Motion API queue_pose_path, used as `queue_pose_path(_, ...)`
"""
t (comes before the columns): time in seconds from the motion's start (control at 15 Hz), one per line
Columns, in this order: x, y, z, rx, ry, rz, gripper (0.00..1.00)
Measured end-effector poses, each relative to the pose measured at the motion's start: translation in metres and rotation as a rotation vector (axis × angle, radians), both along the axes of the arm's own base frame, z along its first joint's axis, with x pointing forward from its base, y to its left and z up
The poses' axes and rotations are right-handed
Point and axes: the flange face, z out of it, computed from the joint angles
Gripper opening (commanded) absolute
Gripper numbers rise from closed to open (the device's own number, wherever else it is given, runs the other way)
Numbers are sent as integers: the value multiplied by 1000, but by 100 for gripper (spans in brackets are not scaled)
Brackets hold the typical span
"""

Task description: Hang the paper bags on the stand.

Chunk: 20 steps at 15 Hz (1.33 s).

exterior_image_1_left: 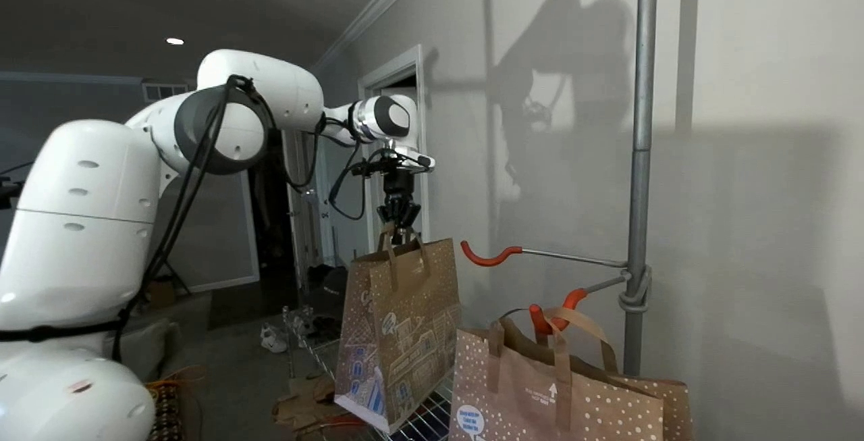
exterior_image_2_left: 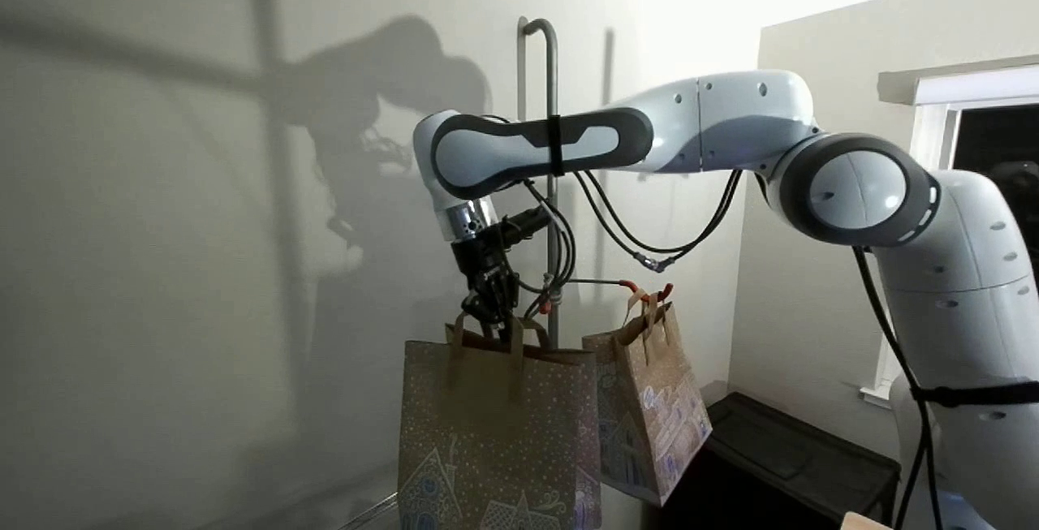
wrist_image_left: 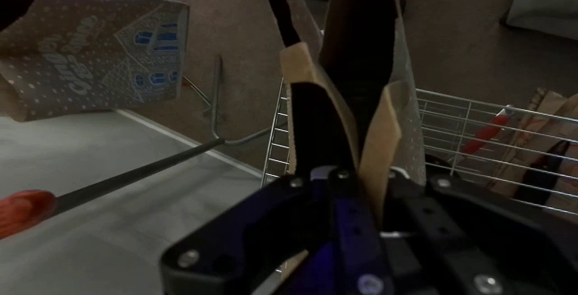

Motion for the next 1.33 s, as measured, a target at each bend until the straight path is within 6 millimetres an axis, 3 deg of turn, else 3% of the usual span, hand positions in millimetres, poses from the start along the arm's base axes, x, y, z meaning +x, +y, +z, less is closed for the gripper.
queue_pose_path(0.4,-18,-49,12,39,15,72,5)
queue_pose_path(1.07,-11,-110,11,129,-37,315,5)
queue_pose_path(1.33,-11,-134,21,155,-50,417,5)
